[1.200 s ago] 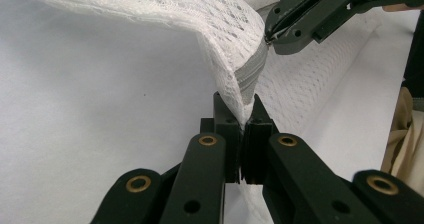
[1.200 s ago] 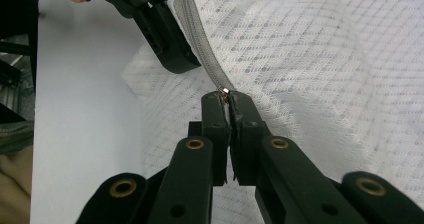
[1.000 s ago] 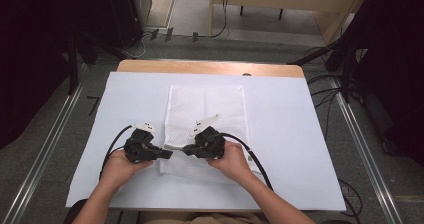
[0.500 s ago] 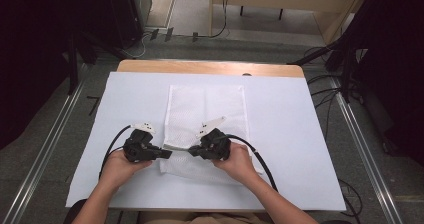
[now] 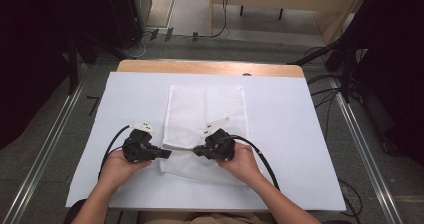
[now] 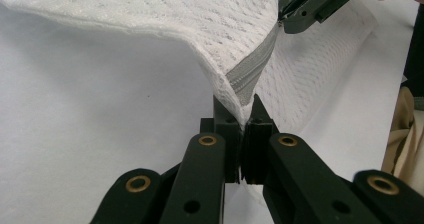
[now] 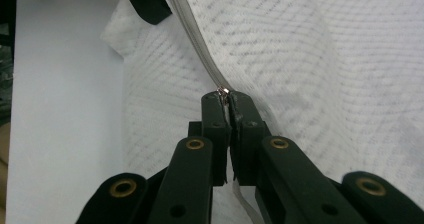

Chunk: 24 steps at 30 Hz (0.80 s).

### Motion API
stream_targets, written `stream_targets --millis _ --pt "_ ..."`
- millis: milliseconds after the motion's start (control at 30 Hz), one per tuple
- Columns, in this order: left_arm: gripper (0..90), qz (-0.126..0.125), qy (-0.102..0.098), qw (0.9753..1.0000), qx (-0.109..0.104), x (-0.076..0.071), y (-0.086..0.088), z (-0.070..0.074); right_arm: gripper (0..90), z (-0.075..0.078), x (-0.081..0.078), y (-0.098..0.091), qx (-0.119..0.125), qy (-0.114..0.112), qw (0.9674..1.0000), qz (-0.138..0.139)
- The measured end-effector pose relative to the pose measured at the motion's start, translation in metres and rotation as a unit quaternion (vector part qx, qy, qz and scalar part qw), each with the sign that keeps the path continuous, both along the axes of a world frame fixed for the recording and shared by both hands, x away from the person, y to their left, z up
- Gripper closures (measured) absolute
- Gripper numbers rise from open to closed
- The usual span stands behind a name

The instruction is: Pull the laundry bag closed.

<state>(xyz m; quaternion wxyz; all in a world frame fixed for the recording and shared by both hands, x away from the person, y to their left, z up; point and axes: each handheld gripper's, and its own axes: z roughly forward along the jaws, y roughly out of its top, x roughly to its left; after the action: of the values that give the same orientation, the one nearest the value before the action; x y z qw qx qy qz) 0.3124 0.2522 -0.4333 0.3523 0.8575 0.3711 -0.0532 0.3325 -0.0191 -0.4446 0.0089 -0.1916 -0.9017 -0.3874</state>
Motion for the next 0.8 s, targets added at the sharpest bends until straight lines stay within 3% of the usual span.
stream_targets --millis 800 --pt "89.0 0.003 0.001 1.0 -0.001 0.0 0.001 0.0 88.4 0.0 -0.002 -0.019 -0.016 0.006 0.9997 -0.015"
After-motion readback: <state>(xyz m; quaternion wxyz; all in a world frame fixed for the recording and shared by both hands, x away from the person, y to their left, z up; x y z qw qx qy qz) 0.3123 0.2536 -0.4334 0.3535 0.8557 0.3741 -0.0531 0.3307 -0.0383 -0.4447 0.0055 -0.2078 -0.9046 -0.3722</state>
